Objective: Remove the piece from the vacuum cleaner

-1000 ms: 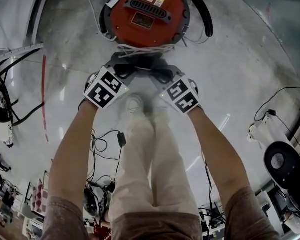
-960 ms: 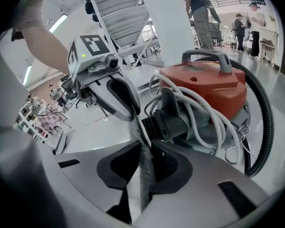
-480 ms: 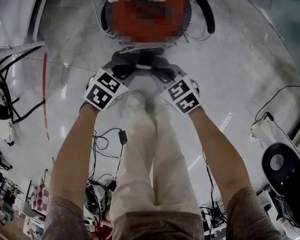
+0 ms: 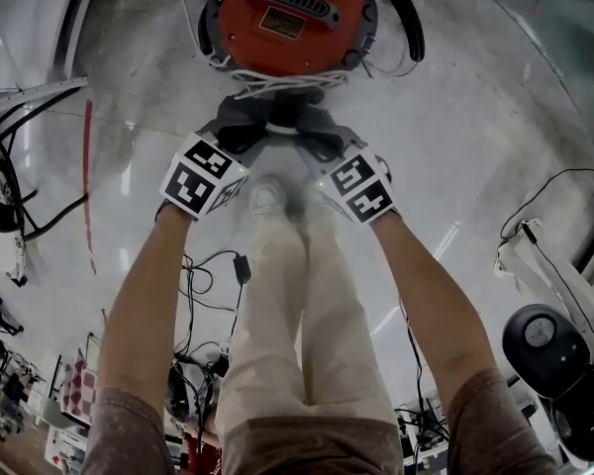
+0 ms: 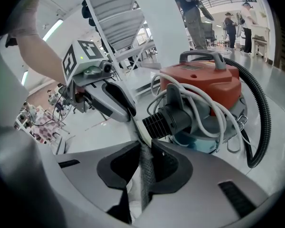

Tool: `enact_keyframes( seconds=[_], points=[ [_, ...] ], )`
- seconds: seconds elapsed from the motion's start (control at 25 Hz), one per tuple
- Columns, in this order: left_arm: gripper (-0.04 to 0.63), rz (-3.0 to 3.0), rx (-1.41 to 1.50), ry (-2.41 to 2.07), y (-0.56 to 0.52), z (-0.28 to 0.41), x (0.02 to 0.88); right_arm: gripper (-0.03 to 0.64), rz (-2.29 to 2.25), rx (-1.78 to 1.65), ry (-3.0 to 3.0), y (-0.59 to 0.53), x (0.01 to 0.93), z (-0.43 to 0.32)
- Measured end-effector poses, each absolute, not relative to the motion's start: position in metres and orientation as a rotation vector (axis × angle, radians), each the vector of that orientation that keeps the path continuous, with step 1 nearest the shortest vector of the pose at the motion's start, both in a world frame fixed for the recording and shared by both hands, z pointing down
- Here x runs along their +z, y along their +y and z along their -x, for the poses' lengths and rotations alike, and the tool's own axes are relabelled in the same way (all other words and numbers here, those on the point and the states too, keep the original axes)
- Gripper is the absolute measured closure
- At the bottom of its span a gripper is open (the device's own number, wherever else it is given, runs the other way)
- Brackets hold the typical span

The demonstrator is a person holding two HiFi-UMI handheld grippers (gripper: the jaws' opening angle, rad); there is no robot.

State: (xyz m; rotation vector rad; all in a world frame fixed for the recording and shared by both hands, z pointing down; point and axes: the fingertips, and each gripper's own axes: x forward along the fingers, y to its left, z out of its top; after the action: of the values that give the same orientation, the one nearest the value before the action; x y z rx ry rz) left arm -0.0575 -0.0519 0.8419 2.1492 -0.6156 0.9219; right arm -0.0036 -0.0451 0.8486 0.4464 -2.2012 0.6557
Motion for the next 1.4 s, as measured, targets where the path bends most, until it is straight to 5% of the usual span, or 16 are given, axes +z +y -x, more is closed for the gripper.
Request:
enact_keyframes(
  seconds=[1.0,1.4],
  points=[
    [0.537,-2.056,0.879,-0.664,-0.002,0.053,0.842,0.571,-0.395,0.666,-2.201,0.003,0.848,-0.003],
    [0.537,-2.129,0.850,-0.705,-0.007,0.039,0.741,0.569,-0.485,0.662,-2.221,0.001,0.743,-0.018]
  ],
)
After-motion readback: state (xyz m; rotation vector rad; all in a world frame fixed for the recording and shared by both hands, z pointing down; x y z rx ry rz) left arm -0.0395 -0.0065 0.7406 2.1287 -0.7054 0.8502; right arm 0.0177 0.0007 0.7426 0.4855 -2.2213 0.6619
